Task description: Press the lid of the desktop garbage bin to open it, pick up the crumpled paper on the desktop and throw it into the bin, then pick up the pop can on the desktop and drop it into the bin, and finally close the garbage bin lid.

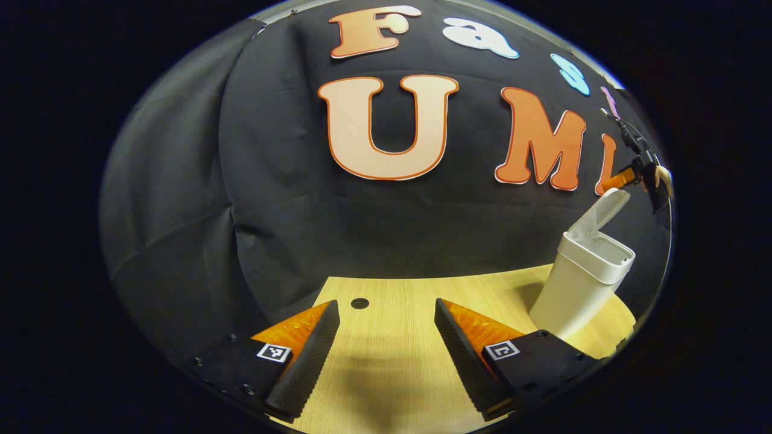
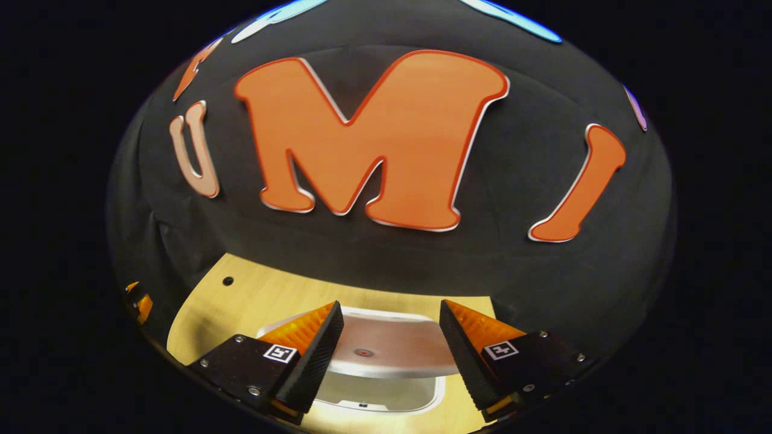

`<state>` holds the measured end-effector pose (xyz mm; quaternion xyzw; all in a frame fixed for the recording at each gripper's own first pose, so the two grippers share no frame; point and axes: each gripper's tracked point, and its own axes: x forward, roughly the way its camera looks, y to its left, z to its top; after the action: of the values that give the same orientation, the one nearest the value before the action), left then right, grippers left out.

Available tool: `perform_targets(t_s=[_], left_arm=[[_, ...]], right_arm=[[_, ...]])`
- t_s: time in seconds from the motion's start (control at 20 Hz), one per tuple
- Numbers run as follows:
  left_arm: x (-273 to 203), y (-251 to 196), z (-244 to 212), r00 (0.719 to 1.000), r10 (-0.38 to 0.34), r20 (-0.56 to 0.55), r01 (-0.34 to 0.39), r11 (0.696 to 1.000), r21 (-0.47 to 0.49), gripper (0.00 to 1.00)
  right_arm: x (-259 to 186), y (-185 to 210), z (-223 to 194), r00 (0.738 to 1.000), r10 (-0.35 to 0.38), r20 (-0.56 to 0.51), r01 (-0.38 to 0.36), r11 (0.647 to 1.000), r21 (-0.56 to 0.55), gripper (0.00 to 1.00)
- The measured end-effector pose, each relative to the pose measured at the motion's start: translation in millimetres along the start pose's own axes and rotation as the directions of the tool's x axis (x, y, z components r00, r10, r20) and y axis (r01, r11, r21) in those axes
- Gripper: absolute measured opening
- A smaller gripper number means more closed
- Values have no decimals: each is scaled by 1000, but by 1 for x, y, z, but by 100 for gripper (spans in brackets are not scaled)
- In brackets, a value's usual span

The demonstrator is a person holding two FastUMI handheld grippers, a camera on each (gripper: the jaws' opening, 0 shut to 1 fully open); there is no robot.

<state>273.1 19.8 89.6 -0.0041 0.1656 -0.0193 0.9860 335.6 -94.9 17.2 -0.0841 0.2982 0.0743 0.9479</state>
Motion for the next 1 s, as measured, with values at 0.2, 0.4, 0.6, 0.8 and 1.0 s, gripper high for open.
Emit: perform_targets(t_s=[0.2,0.4,0.6,0.8,1.0], left_arm=[[-3,3,-12,1000,-4,-24,4,1000,15,100],[-12,9,-22,999,-1,-36,2,1000,28,100],[-16,14,-28,999,4,-46,-3,1000,17,100],[-18,15,-32,999,5,-47,-4,1000,21,100],[-19,12,-33,999,-1,-48,1,1000,16,100]], right_arm=[[3,15,-40,997,23,-76,-27,998,-50,96],[9,19,-73,991,43,-125,-48,998,-43,98],[10,17,-104,982,18,-191,-15,1000,16,99],[6,22,-129,967,24,-255,-10,998,56,99],[6,23,-135,962,17,-274,-3,999,52,99]])
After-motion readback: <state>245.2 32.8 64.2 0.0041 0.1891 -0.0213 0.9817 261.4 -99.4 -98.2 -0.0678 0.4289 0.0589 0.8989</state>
